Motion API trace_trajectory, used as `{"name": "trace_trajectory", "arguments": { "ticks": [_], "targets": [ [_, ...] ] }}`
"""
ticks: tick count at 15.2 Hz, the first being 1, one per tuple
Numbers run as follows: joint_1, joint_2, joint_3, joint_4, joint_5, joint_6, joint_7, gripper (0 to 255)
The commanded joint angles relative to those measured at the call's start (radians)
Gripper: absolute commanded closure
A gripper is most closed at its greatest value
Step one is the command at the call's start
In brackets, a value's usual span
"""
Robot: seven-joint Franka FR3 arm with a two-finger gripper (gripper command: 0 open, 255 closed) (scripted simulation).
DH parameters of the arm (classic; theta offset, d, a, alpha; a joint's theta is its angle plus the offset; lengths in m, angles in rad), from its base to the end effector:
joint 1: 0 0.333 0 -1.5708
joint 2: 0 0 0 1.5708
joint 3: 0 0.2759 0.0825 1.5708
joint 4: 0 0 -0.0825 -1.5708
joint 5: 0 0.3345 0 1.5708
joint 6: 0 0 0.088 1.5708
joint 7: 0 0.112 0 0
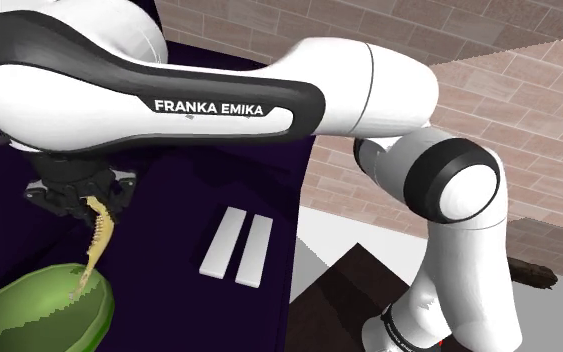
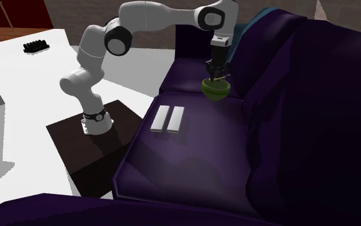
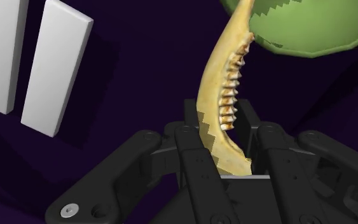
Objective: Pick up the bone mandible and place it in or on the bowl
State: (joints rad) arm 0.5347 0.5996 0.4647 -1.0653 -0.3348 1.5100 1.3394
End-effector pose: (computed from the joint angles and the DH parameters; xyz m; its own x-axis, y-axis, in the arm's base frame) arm 0.4364 0.4579 0.4649 0.9201 -0.3880 0.0532 -0.3916 -0.9126 0.1174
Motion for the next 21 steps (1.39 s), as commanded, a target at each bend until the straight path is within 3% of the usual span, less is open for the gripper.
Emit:
{"name": "trace_trajectory", "arguments": {
  "ticks": [1, 6, 16, 21],
  "targets": [
    [0.034, 0.007, 0.007, 0.013, -0.002, -0.010, 0.037, 255],
    [0.135, 0.047, 0.021, 0.073, -0.015, -0.042, 0.132, 255],
    [0.096, 0.023, 0.024, -0.108, -0.009, 0.108, 0.155, 255],
    [0.089, 0.023, 0.023, -0.144, -0.011, 0.143, 0.160, 255]
  ]
}}
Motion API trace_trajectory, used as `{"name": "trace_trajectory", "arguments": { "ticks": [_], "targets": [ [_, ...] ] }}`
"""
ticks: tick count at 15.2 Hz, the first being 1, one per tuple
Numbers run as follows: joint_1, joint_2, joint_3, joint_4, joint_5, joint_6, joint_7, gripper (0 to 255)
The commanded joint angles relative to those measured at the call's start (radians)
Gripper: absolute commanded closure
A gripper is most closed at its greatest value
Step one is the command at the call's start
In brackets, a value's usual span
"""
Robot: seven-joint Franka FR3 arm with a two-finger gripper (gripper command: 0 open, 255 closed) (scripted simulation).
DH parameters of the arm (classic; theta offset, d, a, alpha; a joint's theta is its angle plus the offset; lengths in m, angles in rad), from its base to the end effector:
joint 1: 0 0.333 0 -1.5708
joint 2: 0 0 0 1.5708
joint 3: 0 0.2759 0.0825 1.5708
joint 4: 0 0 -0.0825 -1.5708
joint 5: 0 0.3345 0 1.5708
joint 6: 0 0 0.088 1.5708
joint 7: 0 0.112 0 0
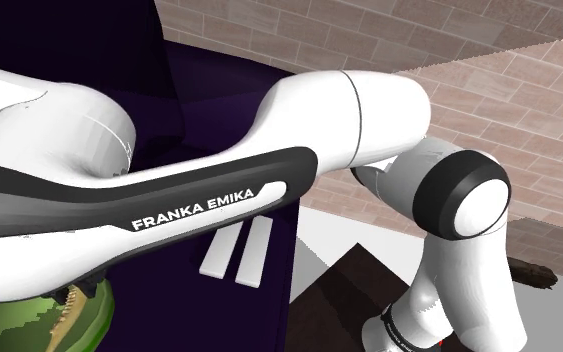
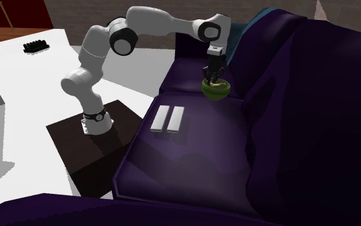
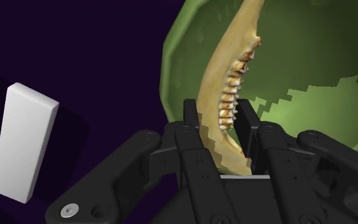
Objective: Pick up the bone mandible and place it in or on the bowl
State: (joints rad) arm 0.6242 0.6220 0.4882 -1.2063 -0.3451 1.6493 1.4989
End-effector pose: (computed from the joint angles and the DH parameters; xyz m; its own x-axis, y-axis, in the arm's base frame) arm 0.3766 0.5164 0.4076 0.9197 -0.3891 0.0534 -0.3927 -0.9121 0.1178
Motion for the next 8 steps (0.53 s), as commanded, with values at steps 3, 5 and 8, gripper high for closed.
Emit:
{"name": "trace_trajectory", "arguments": {
  "ticks": [3, 5, 8],
  "targets": [
    [0.000, 0.001, 0.000, -0.002, 0.000, 0.003, 0.000, 255],
    [0.000, 0.001, 0.000, -0.002, 0.000, 0.003, 0.000, 255],
    [0.000, 0.001, 0.000, -0.002, 0.000, 0.003, 0.000, 0]
  ]
}}
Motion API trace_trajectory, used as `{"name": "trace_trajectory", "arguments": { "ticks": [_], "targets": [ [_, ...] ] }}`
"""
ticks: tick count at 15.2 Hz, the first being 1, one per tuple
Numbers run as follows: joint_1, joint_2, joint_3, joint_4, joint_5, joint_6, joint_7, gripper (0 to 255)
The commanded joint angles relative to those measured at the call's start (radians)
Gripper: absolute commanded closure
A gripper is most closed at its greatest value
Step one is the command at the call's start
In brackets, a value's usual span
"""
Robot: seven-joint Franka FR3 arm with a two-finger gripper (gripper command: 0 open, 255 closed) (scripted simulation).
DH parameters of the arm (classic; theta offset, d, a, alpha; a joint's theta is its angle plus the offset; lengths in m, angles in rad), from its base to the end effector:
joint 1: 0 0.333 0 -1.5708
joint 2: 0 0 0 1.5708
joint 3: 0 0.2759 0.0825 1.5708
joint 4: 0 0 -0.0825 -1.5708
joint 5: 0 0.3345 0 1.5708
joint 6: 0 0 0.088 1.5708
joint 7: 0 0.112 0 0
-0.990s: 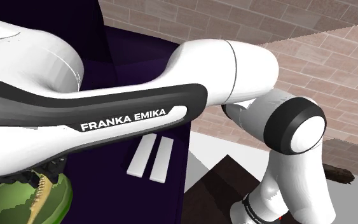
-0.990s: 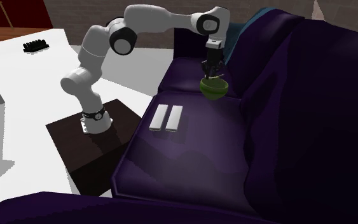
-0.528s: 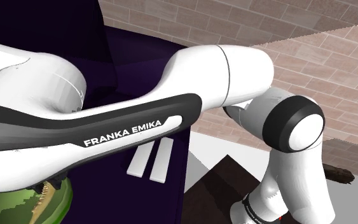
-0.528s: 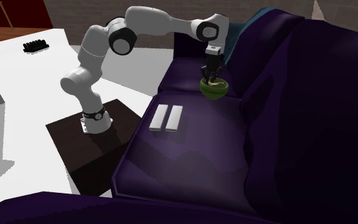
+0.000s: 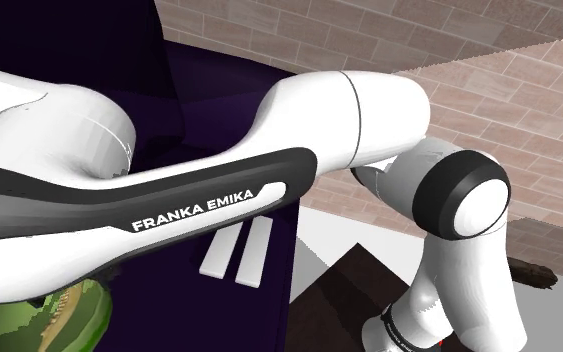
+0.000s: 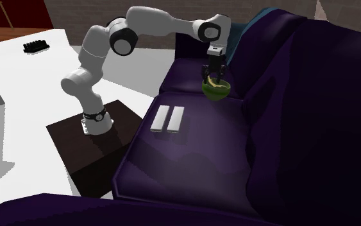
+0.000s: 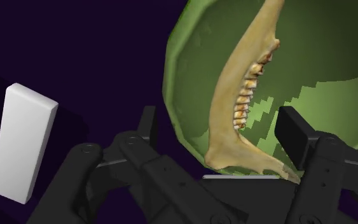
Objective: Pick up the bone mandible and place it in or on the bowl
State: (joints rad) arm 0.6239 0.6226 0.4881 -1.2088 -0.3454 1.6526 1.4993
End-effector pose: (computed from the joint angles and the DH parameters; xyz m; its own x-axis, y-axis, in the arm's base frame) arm 0.3766 0.5166 0.4064 0.9197 -0.3889 0.0534 -0.3926 -0.9122 0.1174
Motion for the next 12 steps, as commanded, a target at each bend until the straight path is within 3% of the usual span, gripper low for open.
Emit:
{"name": "trace_trajectory", "arguments": {
  "ticks": [1, 3, 7, 12],
  "targets": [
    [0.000, 0.000, 0.000, 0.000, 0.000, 0.000, 0.000, 0],
    [0.000, 0.000, 0.000, 0.000, 0.000, 0.000, 0.000, 0],
    [0.050, 0.039, -0.004, 0.196, -0.009, -0.151, -0.017, 0],
    [0.050, 0.039, -0.004, 0.196, -0.008, -0.151, -0.017, 0]
  ]
}}
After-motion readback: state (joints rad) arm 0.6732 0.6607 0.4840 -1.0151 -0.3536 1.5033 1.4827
